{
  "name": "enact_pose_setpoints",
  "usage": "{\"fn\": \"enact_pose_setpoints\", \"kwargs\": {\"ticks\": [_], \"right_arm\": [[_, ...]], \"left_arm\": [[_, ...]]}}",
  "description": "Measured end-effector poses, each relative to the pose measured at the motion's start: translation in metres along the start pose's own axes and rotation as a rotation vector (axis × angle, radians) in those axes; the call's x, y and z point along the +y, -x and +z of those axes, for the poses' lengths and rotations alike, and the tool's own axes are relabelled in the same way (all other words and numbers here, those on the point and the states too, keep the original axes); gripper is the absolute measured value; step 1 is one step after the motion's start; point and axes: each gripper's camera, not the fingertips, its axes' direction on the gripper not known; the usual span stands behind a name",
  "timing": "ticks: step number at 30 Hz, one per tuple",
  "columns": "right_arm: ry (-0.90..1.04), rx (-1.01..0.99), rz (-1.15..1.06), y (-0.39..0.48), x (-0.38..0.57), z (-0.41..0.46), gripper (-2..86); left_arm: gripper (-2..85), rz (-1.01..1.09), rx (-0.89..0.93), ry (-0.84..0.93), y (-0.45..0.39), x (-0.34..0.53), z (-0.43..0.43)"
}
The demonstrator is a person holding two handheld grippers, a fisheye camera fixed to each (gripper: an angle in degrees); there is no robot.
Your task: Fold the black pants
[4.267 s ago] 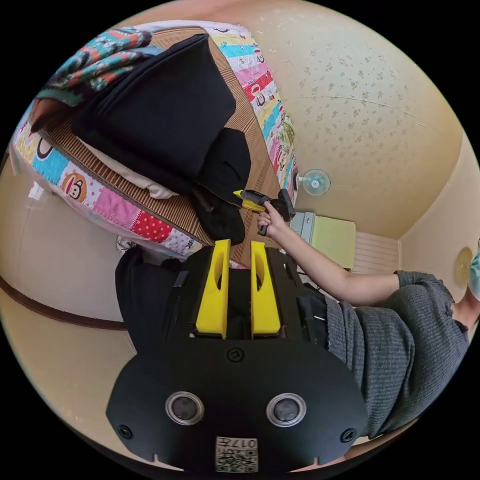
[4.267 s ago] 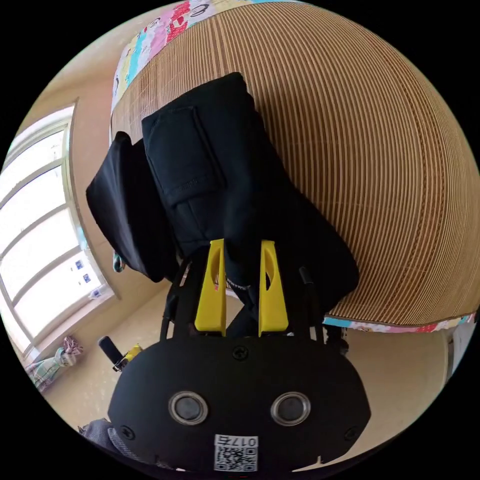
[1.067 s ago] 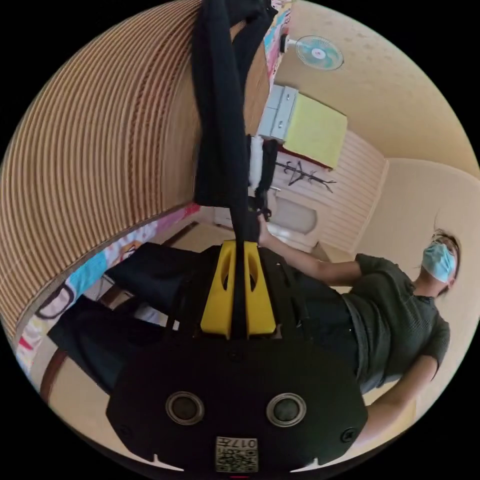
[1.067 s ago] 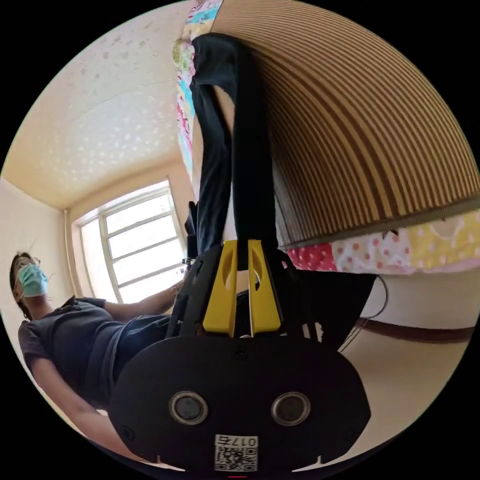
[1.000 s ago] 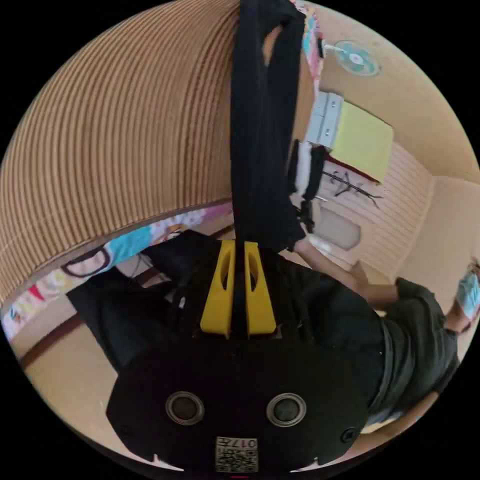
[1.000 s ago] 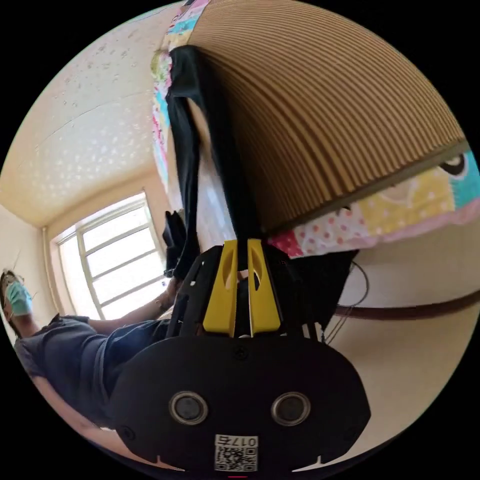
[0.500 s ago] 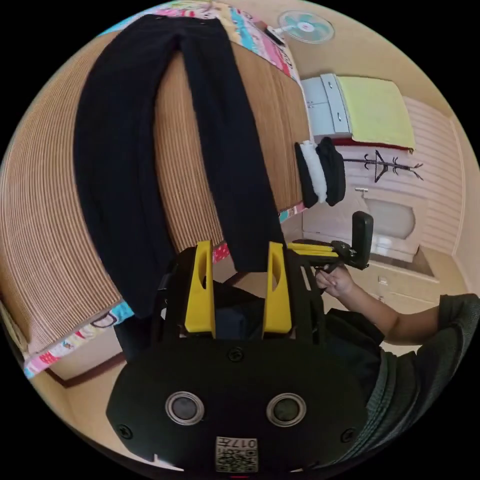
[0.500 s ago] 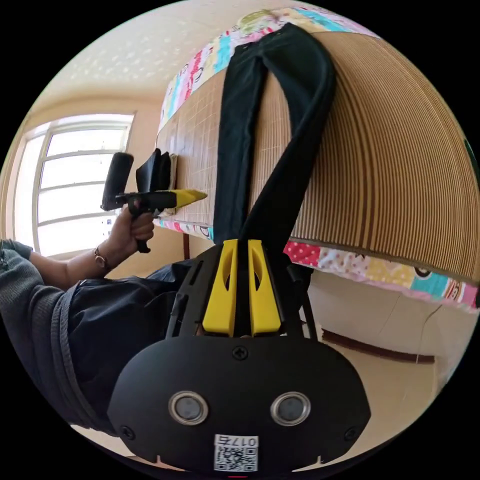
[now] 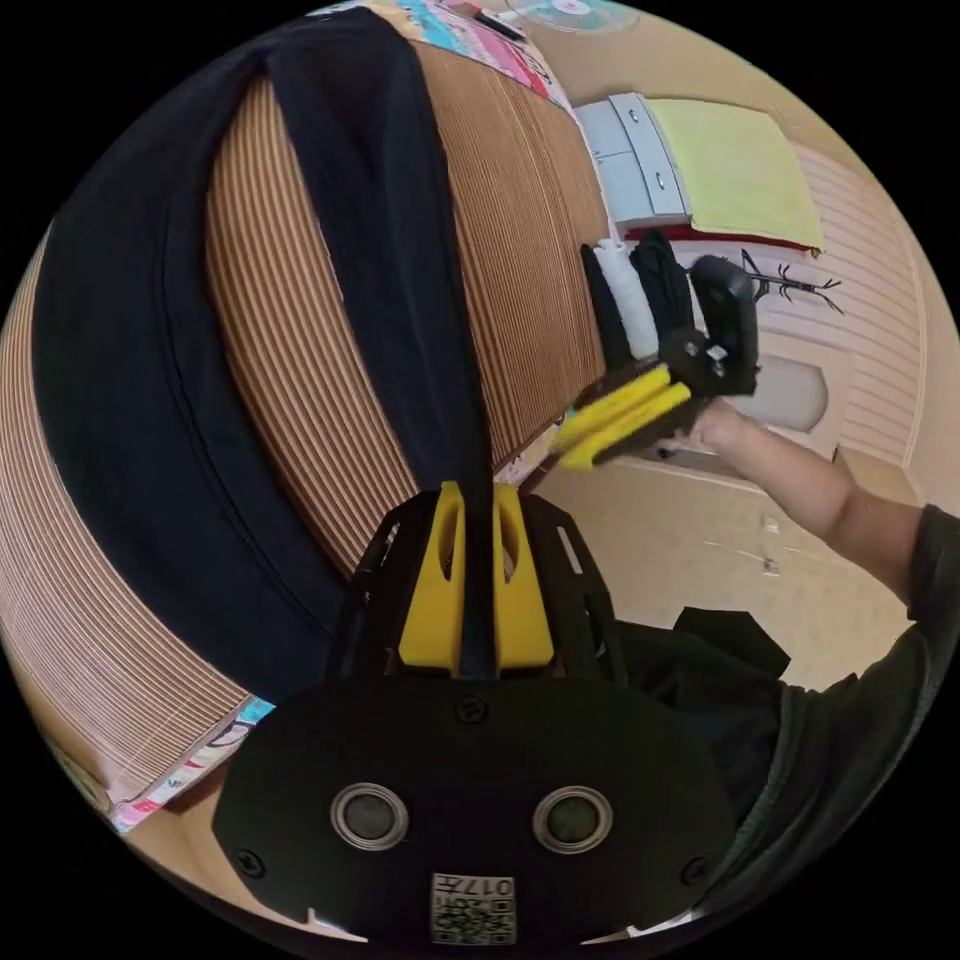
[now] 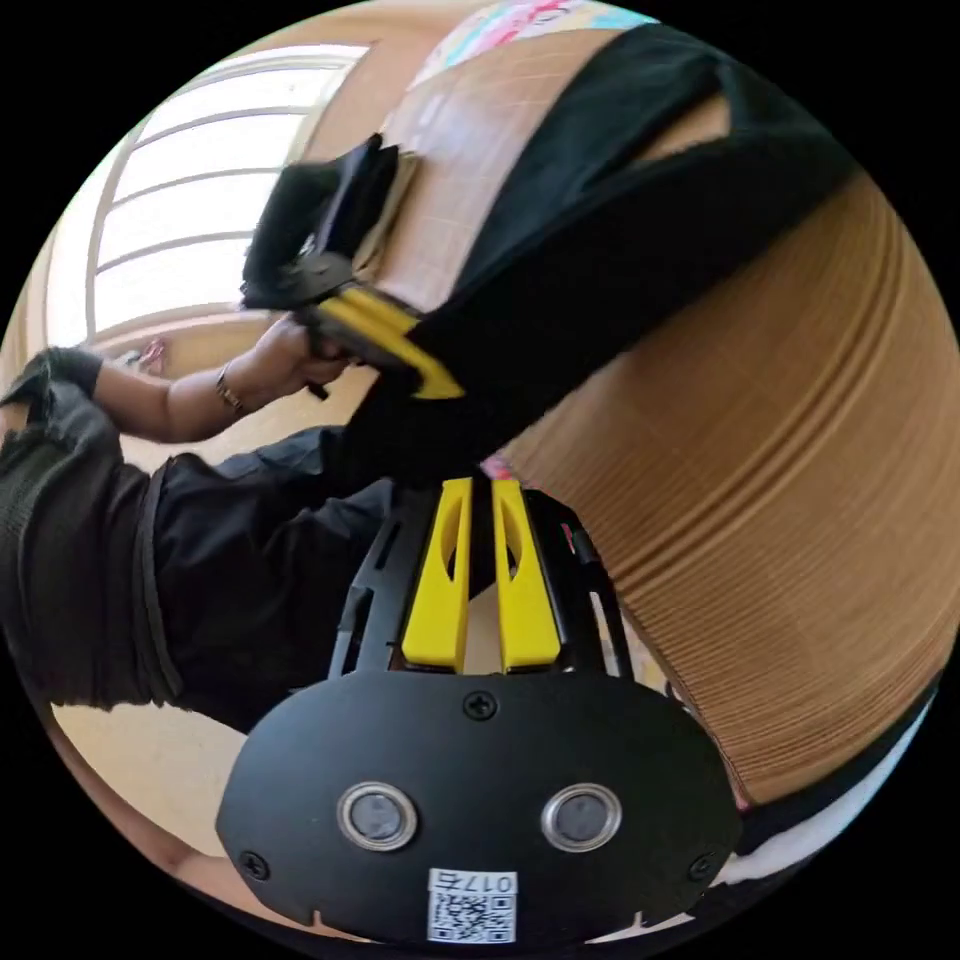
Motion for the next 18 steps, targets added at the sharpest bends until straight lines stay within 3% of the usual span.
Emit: {"fn": "enact_pose_setpoints", "kwargs": {"ticks": [2,4,8,10,14,17,18], "right_arm": [[-0.147,-0.088,0.155,-0.070,-0.024,-0.053,8.5],[-0.424,-0.259,0.294,-0.154,-0.065,-0.123,11.1],[-0.839,-0.390,0.399,-0.229,-0.131,-0.200,14.6],[-0.951,-0.302,0.429,-0.240,-0.181,-0.226,16.0],[-0.897,-0.067,0.524,-0.236,-0.260,-0.232,14.7],[-0.827,0.200,0.587,-0.207,-0.307,-0.223,6.2],[-0.822,0.371,0.599,-0.181,-0.318,-0.220,5.1]], "left_arm": [[4.4,-0.021,0.010,-0.032,0.020,0.012,-0.002],[4.4,-0.043,0.017,-0.044,0.038,0.021,-0.003],[4.5,-0.070,0.035,-0.063,0.067,0.041,-0.001],[4.5,-0.061,0.030,-0.075,0.072,0.049,-0.003],[4.3,-0.044,0.031,-0.112,0.075,0.069,-0.008],[4.0,-0.010,0.106,-0.151,0.077,0.082,-0.012],[3.9,0.006,0.164,-0.165,0.078,0.088,-0.015]]}}
